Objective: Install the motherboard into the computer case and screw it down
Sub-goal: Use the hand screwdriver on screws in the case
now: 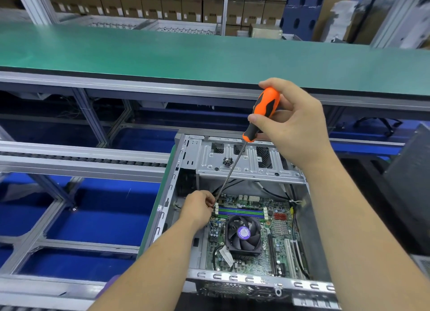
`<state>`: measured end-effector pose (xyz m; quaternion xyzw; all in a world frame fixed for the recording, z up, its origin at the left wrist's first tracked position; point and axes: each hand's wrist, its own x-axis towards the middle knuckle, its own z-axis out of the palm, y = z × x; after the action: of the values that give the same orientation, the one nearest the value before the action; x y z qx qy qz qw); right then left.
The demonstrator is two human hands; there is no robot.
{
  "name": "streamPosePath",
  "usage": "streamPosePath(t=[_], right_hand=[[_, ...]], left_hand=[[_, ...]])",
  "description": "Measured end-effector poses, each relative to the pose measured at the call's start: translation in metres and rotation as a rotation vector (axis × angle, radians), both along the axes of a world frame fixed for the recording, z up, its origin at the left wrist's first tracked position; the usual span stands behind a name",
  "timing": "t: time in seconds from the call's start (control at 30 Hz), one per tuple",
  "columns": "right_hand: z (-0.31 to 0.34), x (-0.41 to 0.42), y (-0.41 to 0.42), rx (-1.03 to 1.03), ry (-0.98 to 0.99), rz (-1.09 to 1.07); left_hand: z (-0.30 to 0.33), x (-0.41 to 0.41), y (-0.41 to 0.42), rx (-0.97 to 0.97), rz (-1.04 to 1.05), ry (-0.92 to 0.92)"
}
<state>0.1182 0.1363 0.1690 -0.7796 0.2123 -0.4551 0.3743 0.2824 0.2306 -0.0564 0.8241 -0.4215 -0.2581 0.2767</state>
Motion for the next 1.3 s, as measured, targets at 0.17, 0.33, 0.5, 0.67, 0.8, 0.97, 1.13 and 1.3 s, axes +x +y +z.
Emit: streamPosePath(t=[0.17, 0.33, 0.5, 0.67, 0.8, 0.97, 1.13, 1.3], right_hand=[[0.001, 0.005, 0.005, -0.044, 0.032, 0.011], [0.001, 0.013, 0.013, -0.117, 0.067, 0.033], [-0.003, 0.022, 0.021, -0.147, 0.112, 0.052], [-0.005, 0.021, 0.02, -0.159, 0.137, 0.046], [-0.004, 0.019, 0.017, -0.183, 0.137, 0.048], [-0.006, 0.017, 0.015, -0.184, 0.134, 0.089], [-0.012, 0.019, 0.014, -0.193, 0.148, 0.095], [-0.014, 0.019, 0.012, -0.204, 0.16, 0.084]], left_hand=[[0.005, -0.003, 0.002, 0.016, -0.062, -0.121], [0.004, -0.002, 0.002, 0.038, -0.118, -0.169], [0.002, 0.0, 0.001, 0.048, -0.102, -0.186], [0.001, -0.002, -0.001, 0.094, -0.15, -0.219], [0.001, -0.003, -0.004, 0.091, -0.188, -0.207], [-0.004, 0.001, -0.007, 0.079, -0.209, -0.178], [-0.01, 0.0, -0.009, 0.088, -0.21, -0.146], [-0.019, 0.0, -0.008, 0.039, -0.158, -0.032]])
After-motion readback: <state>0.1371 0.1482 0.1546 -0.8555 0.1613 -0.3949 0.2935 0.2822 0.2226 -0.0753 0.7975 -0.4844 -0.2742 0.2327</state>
